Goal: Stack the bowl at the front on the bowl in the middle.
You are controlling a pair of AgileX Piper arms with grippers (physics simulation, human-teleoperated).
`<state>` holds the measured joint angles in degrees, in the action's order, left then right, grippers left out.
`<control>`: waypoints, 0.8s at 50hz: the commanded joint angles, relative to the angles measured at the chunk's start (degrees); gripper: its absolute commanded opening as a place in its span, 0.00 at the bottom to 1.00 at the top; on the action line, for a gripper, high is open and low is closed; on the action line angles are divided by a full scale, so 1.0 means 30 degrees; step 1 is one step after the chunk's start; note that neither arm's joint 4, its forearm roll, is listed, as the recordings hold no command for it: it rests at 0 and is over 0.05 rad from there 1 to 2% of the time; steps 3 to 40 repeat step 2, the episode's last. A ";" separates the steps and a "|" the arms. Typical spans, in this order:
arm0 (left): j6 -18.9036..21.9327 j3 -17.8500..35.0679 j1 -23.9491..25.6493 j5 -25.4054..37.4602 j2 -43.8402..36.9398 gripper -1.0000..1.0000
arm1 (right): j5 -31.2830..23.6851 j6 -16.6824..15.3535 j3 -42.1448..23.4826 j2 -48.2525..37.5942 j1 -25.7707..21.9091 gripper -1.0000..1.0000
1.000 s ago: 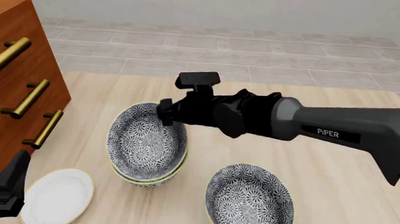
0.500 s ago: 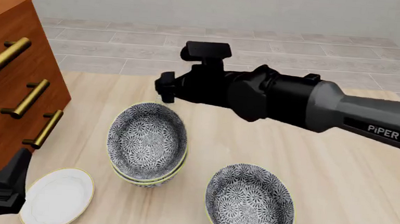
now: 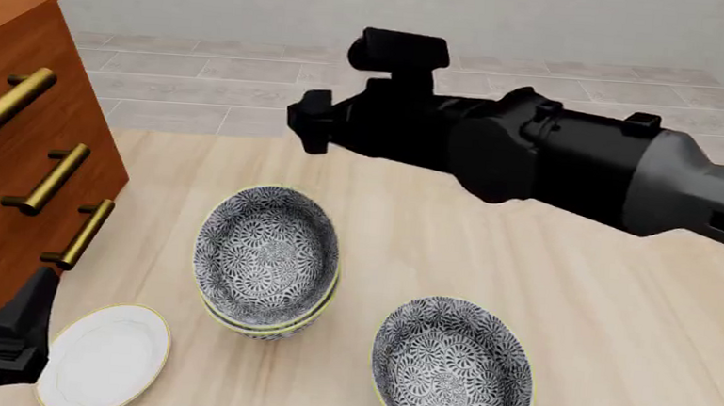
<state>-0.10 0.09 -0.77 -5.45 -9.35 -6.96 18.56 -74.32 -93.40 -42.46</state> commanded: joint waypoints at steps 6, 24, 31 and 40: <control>-0.0018 -0.0025 -0.0108 0.0099 0.0296 1.00 | -0.0443 -0.0412 0.0814 0.2856 -0.0176 1.00; -0.0018 -0.0025 -0.0108 0.0099 0.0296 1.00 | -0.0443 -0.0412 0.0814 0.2856 -0.0176 1.00; -0.0018 -0.0025 -0.0108 0.0099 0.0296 1.00 | -0.0443 -0.0412 0.0814 0.2856 -0.0176 1.00; -0.0018 -0.0025 -0.0108 0.0099 0.0296 1.00 | -0.0443 -0.0412 0.0814 0.2856 -0.0176 1.00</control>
